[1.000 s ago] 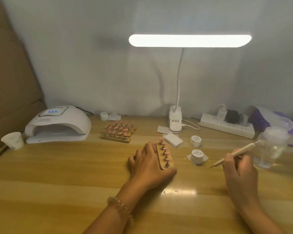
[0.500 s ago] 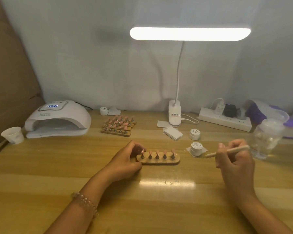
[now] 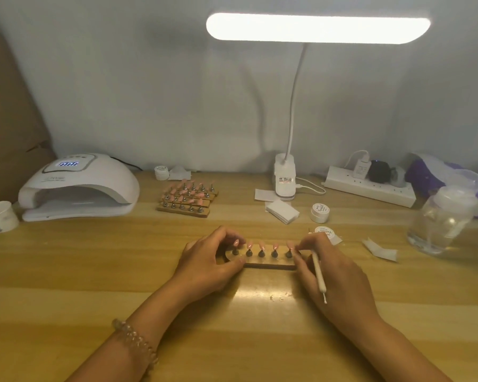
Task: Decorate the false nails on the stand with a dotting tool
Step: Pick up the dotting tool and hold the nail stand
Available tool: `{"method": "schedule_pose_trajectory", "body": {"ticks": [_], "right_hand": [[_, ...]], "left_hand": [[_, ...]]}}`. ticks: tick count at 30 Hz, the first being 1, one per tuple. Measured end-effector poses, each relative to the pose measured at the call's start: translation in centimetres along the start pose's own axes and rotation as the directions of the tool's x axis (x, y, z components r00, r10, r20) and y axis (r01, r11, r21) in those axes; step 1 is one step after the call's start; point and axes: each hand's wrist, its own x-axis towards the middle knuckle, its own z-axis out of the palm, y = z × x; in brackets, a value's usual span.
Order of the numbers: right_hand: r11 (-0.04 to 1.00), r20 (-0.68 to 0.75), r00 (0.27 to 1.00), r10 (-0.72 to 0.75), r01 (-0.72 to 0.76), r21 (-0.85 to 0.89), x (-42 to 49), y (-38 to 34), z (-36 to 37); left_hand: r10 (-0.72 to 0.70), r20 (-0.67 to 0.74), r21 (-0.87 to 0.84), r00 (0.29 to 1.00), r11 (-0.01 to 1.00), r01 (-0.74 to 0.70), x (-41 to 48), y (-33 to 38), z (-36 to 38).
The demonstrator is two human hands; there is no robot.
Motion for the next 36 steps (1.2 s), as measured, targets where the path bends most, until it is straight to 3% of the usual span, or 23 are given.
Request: {"method": "schedule_pose_trajectory", "body": {"ticks": [7, 10, 14, 18, 23, 31, 36], "right_hand": [[0.992, 0.074, 0.997, 0.033, -0.042, 0.121, 0.3, 0.5, 0.3], [0.971, 0.182, 0.983, 0.012, -0.055, 0.231, 0.2, 0.2, 0.4], [0.942, 0.215, 0.977, 0.002, -0.074, 0.328, 0.6, 0.2, 0.7], [0.944, 0.202, 0.979, -0.016, -0.052, 0.325, 0.6, 0.3, 0.8], [0.952, 0.182, 0.983, -0.007, -0.049, 0.301, 0.6, 0.4, 0.4], [0.975, 0.127, 0.992, -0.024, -0.005, 0.223, -0.2, 0.8, -0.2], [0.979, 0.123, 0.992, -0.008, -0.017, 0.204, 0.0, 0.4, 0.0]], "left_hand": [[0.019, 0.058, 0.007, 0.998, 1.000, -0.019, -0.1, 0.5, 0.1], [0.068, 0.076, 0.068, 0.995, 0.995, -0.073, -0.2, 1.2, 0.8], [0.143, 0.046, 0.023, 0.989, 0.989, -0.144, -0.2, 1.9, 1.6], [0.175, 0.043, -0.023, 0.984, 0.984, -0.174, -0.3, 1.7, 1.8], [0.116, 0.146, -0.177, 0.982, 0.980, -0.089, -0.3, 0.9, 0.3], [0.134, 0.278, -0.084, 0.951, 0.990, -0.115, -0.2, 0.5, -1.2], [0.152, 0.251, -0.033, 0.956, 0.988, -0.148, -0.3, 0.9, -0.9]]}}
